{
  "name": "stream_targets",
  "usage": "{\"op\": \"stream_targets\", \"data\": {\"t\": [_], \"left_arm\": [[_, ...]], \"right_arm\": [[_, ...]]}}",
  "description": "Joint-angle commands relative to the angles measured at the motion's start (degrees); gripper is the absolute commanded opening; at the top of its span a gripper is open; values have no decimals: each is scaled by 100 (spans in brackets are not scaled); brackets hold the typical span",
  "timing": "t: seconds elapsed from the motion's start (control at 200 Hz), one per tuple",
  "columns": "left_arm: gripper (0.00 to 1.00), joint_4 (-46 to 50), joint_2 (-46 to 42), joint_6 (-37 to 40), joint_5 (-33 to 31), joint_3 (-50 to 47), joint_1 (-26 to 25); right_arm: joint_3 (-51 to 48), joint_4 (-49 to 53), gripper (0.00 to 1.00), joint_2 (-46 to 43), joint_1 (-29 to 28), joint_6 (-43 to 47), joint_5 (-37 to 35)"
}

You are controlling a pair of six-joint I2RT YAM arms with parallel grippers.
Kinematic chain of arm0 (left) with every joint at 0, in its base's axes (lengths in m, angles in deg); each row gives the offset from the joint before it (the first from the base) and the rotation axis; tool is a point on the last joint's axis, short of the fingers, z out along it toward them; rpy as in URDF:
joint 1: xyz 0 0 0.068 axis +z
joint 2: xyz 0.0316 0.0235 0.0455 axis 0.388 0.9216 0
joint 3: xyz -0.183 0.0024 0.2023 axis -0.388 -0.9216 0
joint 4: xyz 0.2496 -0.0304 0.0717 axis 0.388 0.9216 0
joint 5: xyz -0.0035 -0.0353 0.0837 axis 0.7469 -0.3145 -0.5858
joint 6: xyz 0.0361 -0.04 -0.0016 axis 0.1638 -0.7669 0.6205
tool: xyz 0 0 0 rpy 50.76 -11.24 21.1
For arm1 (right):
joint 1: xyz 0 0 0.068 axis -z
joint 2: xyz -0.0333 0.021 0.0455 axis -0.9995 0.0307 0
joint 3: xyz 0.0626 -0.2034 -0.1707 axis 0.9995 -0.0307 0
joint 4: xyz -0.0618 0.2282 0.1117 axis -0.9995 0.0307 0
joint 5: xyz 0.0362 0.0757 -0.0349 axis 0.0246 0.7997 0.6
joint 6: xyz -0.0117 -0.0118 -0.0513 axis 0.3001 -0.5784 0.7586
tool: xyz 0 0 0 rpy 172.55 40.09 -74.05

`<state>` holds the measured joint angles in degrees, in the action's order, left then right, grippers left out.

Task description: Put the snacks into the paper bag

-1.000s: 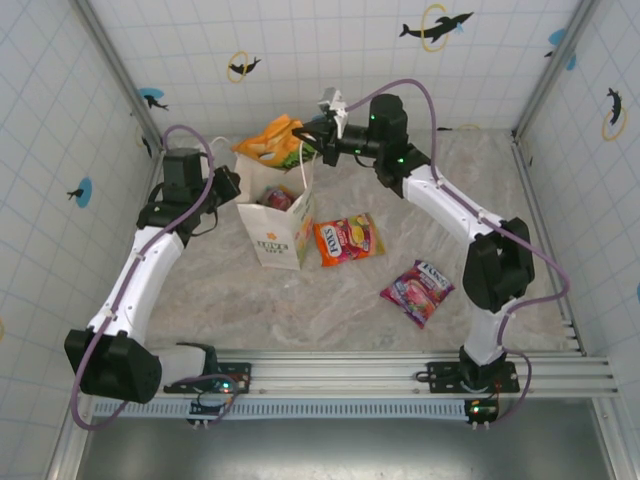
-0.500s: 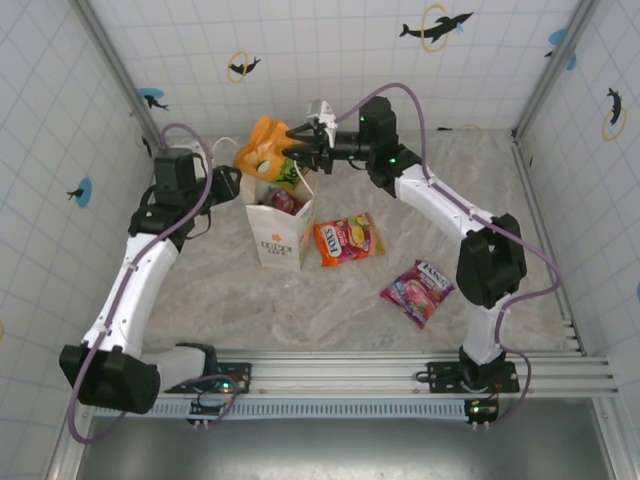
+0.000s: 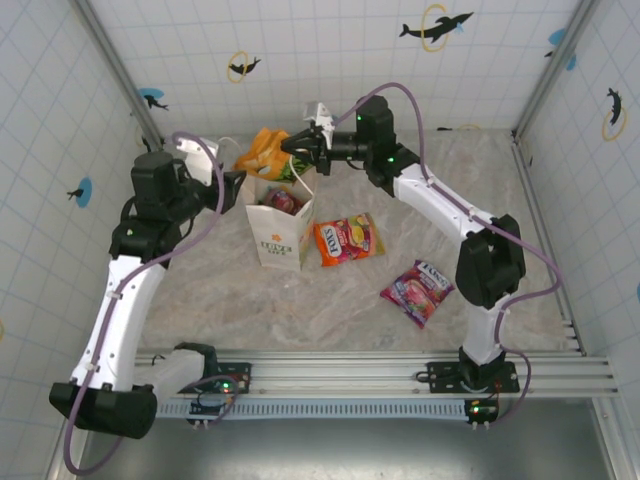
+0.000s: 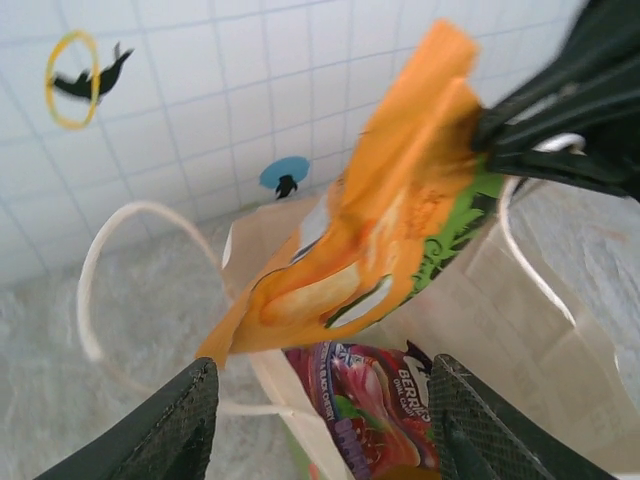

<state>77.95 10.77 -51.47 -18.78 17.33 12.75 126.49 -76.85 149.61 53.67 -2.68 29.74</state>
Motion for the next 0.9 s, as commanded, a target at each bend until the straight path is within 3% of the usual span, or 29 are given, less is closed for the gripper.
{"op": "stream_targets", "data": {"t": [0.0,0.225,0.47,0.896], "left_arm": [[58,99,121,1628,703,241,-2],[59,241,925,2189,553,1023,-1],[59,788,1819,2376,1468,2060,4],[53,904,2434,2400,1534,2260,5]], "right_arm": [[251,-11,14,105,-59,48,38],[242,89,14,11,-112,152,-10],[41,87,14,-181,-120,246,-84],[-715,-245,15,-758,-136,398,-395]]}}
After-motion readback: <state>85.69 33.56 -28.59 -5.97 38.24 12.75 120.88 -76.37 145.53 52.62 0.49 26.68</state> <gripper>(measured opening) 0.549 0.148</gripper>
